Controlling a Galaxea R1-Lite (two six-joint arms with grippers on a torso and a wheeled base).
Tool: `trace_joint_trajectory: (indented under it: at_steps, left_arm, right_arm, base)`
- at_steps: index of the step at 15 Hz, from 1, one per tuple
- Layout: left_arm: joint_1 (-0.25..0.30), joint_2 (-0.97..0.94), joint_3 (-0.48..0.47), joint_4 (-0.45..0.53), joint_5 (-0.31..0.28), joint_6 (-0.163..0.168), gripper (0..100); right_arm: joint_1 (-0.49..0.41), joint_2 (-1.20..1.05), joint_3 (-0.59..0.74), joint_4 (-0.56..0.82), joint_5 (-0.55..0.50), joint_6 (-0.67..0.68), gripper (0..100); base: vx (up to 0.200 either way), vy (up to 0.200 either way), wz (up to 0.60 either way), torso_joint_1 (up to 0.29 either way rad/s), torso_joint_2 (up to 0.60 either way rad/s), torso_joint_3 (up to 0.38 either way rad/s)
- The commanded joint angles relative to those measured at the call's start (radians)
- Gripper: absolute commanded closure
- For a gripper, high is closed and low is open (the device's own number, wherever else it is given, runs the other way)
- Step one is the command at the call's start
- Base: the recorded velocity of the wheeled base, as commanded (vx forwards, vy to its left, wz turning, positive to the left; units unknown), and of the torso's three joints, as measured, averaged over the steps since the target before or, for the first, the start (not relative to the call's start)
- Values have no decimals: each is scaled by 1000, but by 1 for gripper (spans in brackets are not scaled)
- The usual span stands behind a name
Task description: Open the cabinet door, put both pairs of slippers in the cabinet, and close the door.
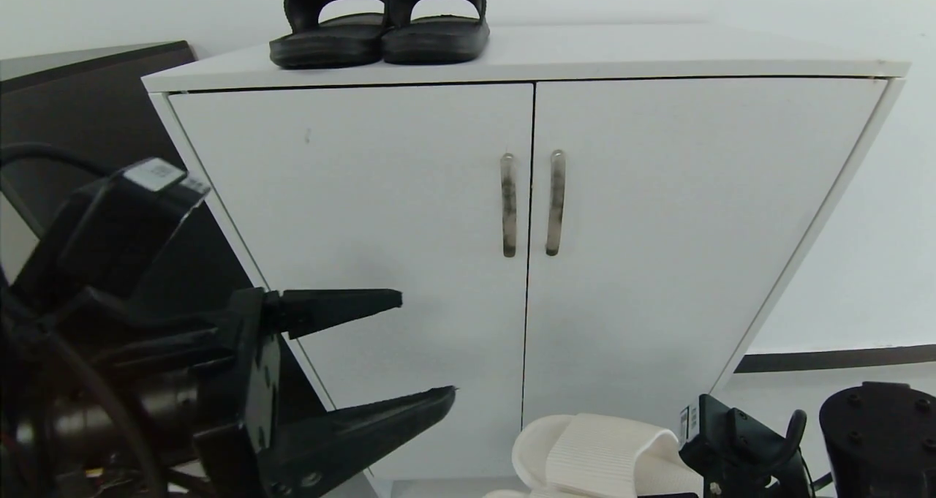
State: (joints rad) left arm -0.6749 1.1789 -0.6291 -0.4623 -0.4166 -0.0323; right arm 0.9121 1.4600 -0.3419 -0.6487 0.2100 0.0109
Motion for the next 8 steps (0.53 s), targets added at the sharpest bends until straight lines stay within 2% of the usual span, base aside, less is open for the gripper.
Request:
trace_joint_trajectory:
  at_steps: [1,6,7,8]
  left_arm:
    - [-75,108,-90,-1,1,-24,0]
    - [-129,251,-219,-7,24,-35,0]
    - [-161,254,-239,-7,24,-44,0]
    - [-170,269,-259,-6,24,-54,0]
  right_arm:
    - [1,2,0,0,2,0,100]
    - [-2,2,0,-2,3,0,100]
    - [-6,2,0,-2,3,0,100]
    - [-6,2,0,-2,3,0,100]
  base:
    - [0,0,0,0,0,0]
    - [0,0,0,0,0,0]
    - [0,0,0,0,0,0]
    - [0,0,0,0,0,0]
